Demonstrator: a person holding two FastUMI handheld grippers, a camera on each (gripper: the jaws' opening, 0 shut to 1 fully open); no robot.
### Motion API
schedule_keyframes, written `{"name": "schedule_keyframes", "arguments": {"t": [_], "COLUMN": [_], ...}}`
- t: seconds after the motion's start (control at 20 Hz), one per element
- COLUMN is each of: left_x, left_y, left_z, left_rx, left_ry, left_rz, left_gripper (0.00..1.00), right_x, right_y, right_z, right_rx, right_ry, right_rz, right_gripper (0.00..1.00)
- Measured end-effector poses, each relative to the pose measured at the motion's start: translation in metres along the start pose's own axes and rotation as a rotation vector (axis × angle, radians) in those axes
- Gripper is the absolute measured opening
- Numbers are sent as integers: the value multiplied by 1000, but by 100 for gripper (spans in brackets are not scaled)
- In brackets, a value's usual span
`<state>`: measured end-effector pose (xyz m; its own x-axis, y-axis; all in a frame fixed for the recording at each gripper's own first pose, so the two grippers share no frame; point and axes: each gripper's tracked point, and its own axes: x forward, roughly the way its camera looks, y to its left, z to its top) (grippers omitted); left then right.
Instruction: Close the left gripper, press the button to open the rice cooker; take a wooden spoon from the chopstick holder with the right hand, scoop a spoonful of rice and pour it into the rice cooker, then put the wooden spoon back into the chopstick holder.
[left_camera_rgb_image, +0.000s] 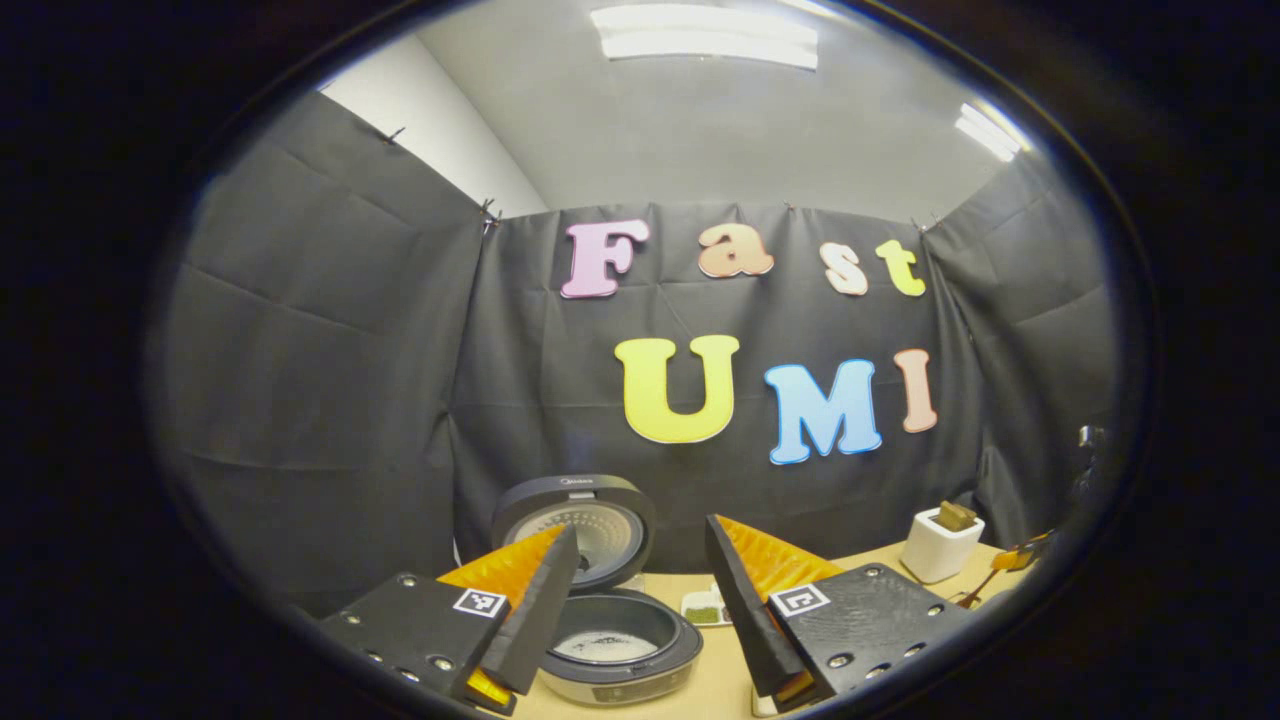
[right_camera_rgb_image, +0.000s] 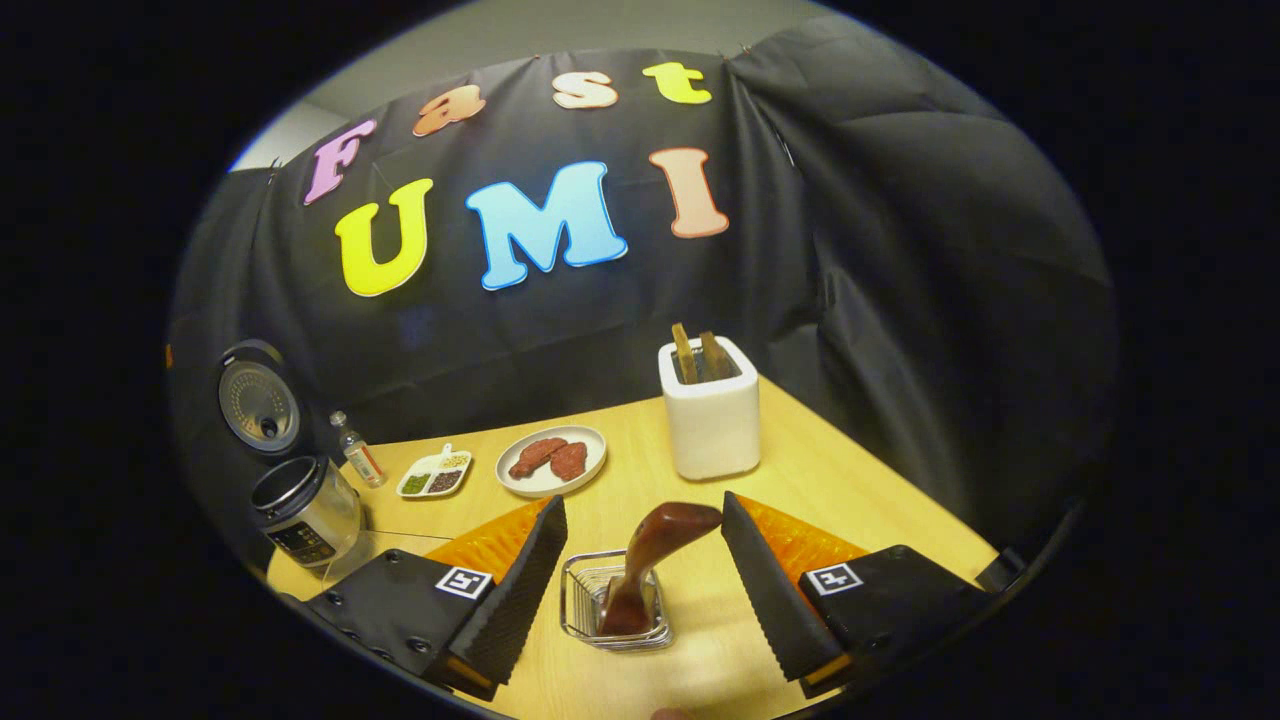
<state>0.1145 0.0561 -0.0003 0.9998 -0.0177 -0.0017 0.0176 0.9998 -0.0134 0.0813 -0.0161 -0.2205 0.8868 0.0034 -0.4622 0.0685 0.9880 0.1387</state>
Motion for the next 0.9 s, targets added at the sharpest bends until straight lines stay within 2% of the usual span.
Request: {"name": "schedule_keyframes", "arguments": {"t": [0.05, 0.4, 0.65, 0.9], "left_x": [6, 77, 140, 207], "left_y": [2, 29, 49, 70], "left_z": [0, 7, 19, 4], "left_rx": [5, 27, 38, 13], "left_ry": [3, 2, -32, -9], "left_rz": [2, 10, 4, 5], "left_gripper": [81, 81, 79, 80], "right_x": [-7, -51, -56, -56], "right_y": [2, 27, 43, 59], "right_z": [12, 72, 79, 85], "right_rx": [-24, -111, -153, -149], "right_ry": [-31, -199, -232, -246], "right_rz": [-7, -42, -69, -94], "right_gripper": [98, 98, 98, 98]}}
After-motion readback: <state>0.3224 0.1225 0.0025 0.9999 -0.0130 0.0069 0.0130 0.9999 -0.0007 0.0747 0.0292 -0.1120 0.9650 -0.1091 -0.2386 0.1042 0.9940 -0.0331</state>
